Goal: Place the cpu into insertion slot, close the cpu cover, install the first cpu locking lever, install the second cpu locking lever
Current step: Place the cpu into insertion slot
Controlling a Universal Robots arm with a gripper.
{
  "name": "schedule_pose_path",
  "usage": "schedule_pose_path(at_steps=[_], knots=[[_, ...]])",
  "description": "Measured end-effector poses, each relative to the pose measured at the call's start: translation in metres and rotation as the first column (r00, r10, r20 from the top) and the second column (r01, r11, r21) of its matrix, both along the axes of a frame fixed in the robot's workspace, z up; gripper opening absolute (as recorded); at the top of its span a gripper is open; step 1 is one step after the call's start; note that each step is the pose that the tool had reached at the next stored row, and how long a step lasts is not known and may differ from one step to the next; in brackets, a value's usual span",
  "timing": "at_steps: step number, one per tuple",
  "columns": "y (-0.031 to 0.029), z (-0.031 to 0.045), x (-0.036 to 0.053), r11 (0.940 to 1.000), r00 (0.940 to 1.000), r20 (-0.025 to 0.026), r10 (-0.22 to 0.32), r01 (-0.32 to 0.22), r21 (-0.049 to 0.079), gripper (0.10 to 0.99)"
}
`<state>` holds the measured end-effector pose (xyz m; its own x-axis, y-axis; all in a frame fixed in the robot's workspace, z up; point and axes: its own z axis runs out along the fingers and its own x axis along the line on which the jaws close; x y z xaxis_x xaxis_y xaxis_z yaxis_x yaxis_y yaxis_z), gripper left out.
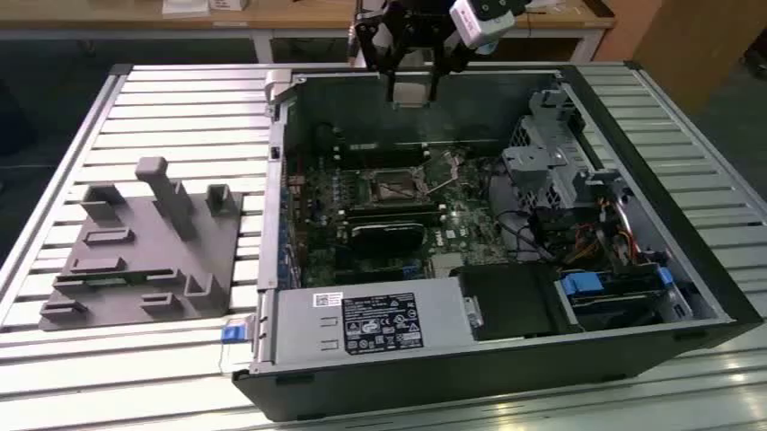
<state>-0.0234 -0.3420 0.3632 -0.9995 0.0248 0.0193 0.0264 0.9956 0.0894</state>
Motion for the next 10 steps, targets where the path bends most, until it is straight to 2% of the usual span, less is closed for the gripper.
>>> schedule_pose_path(at_steps=[10], knots=[[0.0000,-0.0013,0.0000,1.0000,1.0000,0.0000,0.000,0.000,0.000,0.537]])
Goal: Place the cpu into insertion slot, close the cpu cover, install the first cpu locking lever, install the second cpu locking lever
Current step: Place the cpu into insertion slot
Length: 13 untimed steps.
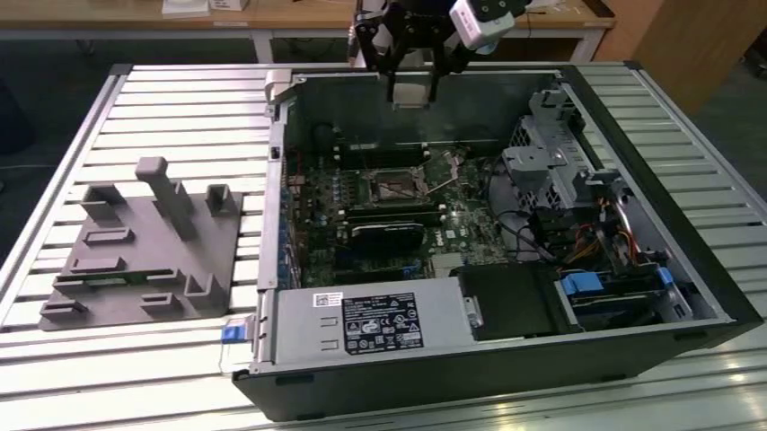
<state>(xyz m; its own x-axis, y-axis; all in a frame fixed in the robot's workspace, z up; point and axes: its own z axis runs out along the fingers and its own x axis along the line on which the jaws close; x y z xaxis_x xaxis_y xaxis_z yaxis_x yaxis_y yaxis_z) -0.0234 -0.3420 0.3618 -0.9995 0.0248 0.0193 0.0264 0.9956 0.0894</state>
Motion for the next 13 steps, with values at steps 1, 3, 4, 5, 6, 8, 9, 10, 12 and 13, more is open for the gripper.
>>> schedule_pose_path(at_steps=[1,3,4,5,6,8,9,10,12,13], knots=[[0.0000,-0.0008,0.0000,1.0000,1.0000,0.0001,0.000,0.000,0.000,0.537],[0.0000,-0.0026,0.0000,1.0000,1.0000,0.0000,0.000,0.000,0.000,0.537],[0.0000,-0.0036,0.0000,1.0000,1.0000,0.0000,0.000,0.000,0.000,0.537],[0.0000,-0.0046,0.0000,1.0000,1.0000,0.0000,0.000,0.000,0.000,0.537],[0.0000,-0.0056,0.0000,1.0000,1.0000,0.0000,0.000,0.000,0.000,0.537],[0.0000,-0.0072,0.0000,1.0000,1.0000,0.0000,0.000,0.000,0.000,0.537],[0.0000,-0.0079,0.0000,1.0000,1.0000,0.0000,0.000,0.000,0.000,0.537],[0.0000,-0.0086,0.0000,1.0000,1.0000,0.0000,0.000,0.000,0.000,0.537],[0.0000,-0.0099,0.0000,1.0000,1.0000,0.0000,0.000,0.000,0.000,0.537],[0.0000,-0.0105,0.0000,1.0000,1.0000,-0.0001,0.000,0.000,0.000,0.537]])
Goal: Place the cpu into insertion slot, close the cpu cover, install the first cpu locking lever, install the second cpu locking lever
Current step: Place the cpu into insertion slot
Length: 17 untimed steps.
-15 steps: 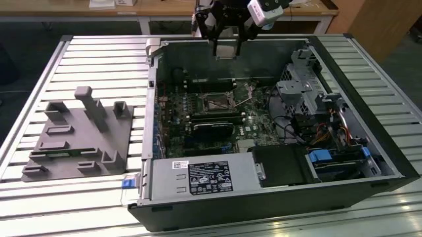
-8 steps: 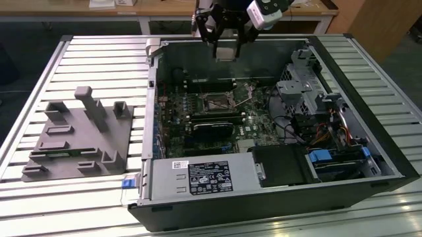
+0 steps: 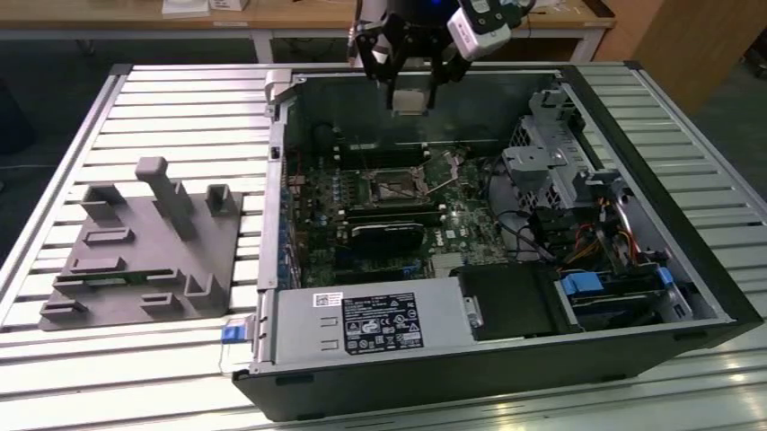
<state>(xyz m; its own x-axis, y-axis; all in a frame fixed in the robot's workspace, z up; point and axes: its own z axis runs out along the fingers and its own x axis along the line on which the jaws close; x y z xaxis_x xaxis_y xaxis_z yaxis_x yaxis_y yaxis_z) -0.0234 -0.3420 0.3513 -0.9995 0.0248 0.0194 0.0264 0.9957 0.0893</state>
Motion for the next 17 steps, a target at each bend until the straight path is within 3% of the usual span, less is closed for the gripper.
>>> schedule_pose_path(at_steps=[17], knots=[[0.0000,-0.0095,0.0000,1.0000,1.0000,0.0001,0.000,0.000,0.000,0.537]])
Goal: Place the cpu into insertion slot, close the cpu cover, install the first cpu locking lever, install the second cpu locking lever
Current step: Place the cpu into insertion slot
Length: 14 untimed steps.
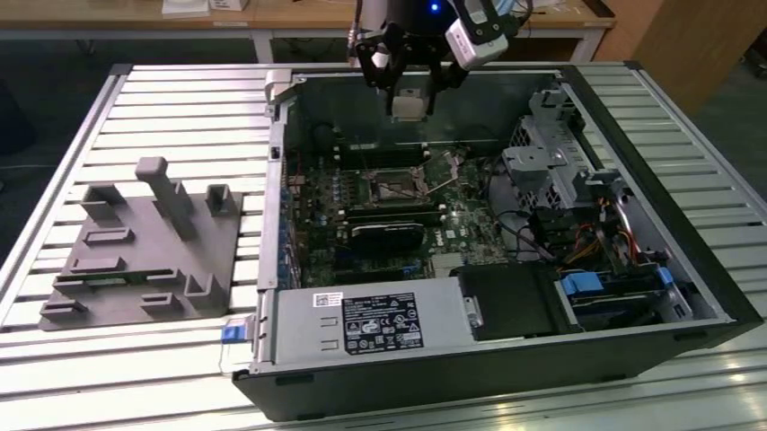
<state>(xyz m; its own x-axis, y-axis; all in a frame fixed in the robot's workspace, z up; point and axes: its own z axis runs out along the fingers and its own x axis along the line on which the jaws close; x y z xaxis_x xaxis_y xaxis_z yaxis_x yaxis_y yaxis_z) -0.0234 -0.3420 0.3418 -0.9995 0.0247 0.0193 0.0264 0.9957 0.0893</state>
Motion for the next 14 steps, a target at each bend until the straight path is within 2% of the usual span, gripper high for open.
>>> schedule_pose_path(at_steps=[14], knots=[[0.0000,-0.0084,0.0000,1.0000,1.0000,-0.0001,0.000,0.000,0.000,0.537]])
